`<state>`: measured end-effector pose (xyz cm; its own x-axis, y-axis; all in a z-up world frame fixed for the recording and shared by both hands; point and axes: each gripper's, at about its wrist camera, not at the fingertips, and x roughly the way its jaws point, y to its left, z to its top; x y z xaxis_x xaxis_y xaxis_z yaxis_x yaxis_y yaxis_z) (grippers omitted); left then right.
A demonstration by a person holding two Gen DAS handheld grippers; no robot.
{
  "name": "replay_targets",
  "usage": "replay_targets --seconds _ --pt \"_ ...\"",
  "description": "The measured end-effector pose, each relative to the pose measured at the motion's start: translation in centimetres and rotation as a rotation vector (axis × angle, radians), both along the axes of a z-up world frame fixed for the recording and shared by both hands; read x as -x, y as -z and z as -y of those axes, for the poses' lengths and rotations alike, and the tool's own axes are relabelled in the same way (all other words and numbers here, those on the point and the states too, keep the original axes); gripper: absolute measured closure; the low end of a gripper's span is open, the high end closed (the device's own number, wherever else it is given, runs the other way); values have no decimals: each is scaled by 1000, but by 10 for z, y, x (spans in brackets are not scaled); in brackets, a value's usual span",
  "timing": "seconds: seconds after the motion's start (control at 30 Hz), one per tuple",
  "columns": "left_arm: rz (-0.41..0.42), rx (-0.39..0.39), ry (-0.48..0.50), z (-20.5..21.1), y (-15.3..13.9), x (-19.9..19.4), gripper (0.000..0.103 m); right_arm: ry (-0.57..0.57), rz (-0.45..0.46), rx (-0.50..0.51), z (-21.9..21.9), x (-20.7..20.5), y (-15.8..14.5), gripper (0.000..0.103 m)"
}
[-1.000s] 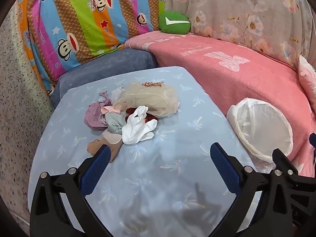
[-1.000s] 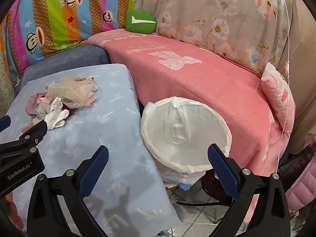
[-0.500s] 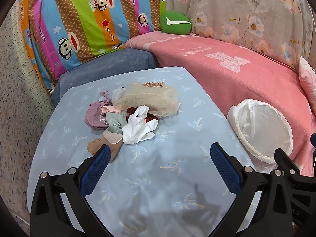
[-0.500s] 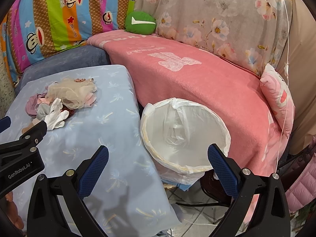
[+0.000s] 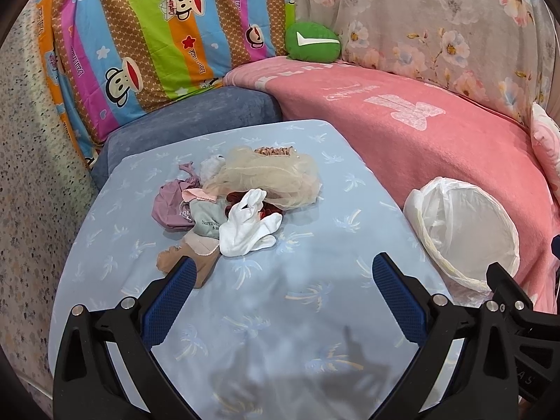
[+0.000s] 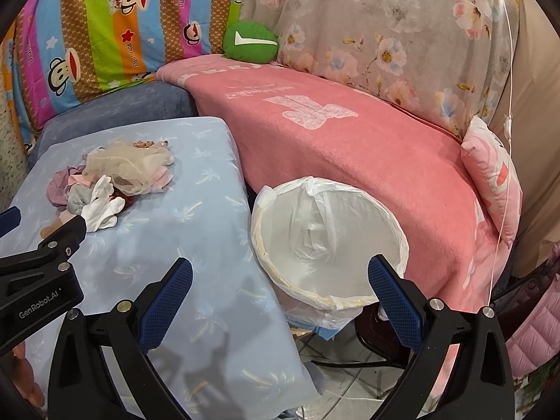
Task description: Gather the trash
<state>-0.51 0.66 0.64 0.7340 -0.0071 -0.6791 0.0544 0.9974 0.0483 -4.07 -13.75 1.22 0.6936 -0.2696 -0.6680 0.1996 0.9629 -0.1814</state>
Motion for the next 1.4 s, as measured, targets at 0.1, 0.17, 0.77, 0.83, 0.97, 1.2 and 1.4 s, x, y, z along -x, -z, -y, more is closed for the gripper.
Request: replay_targets --seconds 0.1,0.17,0.77,0.83,0.97,1.2,1.4 --pt "1 1 -1 -2 -2 0 7 -2 5 4 -3 1 -2 6" --pt "3 1 -1 -1 -2 0 7 -2 9 3 -3 2 -4 6" --pt "22 -22 12 2 -21 6 7 -1 36 -5 -3 12 -17 6" --pt "24 -24 14 2 -22 7 7 5 36 -4 -1 13 -18 6" --pt "21 -26 16 3 -22 6 7 7 33 -12 1 13 -20 6" --pt "14 -30 23 4 -21 3 7 3 29 -8 1 10 -20 6" --pt "6 -24 21 3 -20 -2 7 4 19 -10 1 3 -21 6"
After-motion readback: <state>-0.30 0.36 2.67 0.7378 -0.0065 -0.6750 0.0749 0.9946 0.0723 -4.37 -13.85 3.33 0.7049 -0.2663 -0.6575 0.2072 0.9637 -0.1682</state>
